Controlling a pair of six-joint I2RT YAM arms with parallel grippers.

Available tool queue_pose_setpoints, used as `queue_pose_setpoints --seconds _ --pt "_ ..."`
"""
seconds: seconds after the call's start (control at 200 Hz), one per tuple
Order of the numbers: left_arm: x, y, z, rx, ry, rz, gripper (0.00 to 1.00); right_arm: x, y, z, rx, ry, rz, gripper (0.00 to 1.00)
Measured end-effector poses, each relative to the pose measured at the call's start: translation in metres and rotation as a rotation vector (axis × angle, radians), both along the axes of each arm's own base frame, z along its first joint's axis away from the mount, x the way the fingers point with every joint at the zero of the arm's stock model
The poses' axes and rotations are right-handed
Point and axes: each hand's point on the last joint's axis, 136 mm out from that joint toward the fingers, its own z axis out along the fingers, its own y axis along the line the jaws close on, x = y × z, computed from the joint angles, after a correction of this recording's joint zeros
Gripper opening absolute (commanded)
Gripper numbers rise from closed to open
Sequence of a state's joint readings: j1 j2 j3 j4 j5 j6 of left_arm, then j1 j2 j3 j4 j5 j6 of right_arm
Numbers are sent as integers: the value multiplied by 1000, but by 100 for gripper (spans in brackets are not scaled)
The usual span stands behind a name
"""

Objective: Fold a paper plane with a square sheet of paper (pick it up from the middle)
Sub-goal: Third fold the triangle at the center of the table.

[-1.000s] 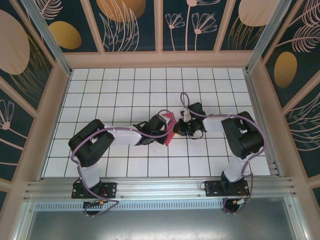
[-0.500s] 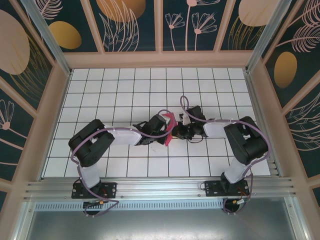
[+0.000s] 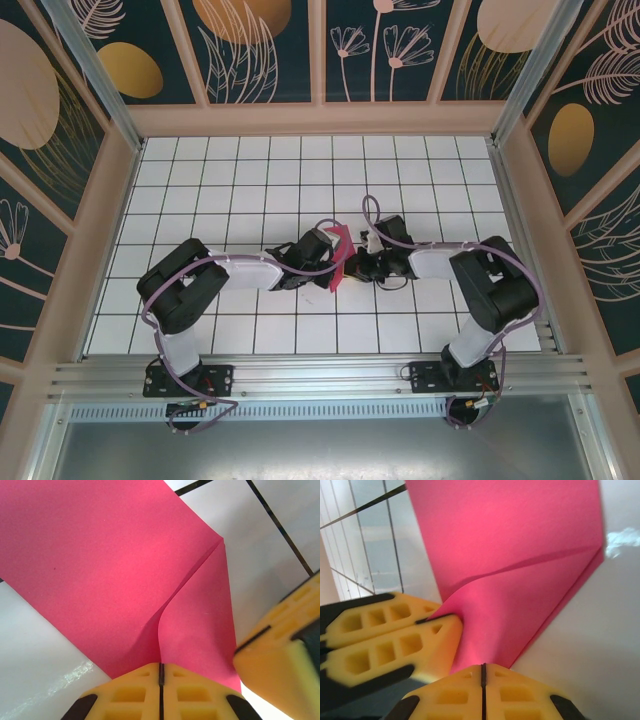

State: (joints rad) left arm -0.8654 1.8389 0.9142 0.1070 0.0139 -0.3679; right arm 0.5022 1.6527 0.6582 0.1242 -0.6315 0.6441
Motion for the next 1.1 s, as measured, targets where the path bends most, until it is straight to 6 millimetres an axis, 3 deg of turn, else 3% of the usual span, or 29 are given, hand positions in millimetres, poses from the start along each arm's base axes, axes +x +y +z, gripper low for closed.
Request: queue_pose_setpoints --seconds 0.235,0.41,0.681,0.901,1.101 --pt "0 0 0 0 0 -1 10 -4 12 5 29 -8 7 10" --pt "0 0 0 0 0 -1 10 -10 13 -14 20 27 -3 10" --pt "0 1 0 0 -1 -1 10 -9 13 -11 38 25 -18 11" --pt "0 1 0 1 -3 2 10 -20 14 2 66 4 -12 12" --pt "0 1 0 1 -3 2 9 -28 19 -3 82 19 -12 12"
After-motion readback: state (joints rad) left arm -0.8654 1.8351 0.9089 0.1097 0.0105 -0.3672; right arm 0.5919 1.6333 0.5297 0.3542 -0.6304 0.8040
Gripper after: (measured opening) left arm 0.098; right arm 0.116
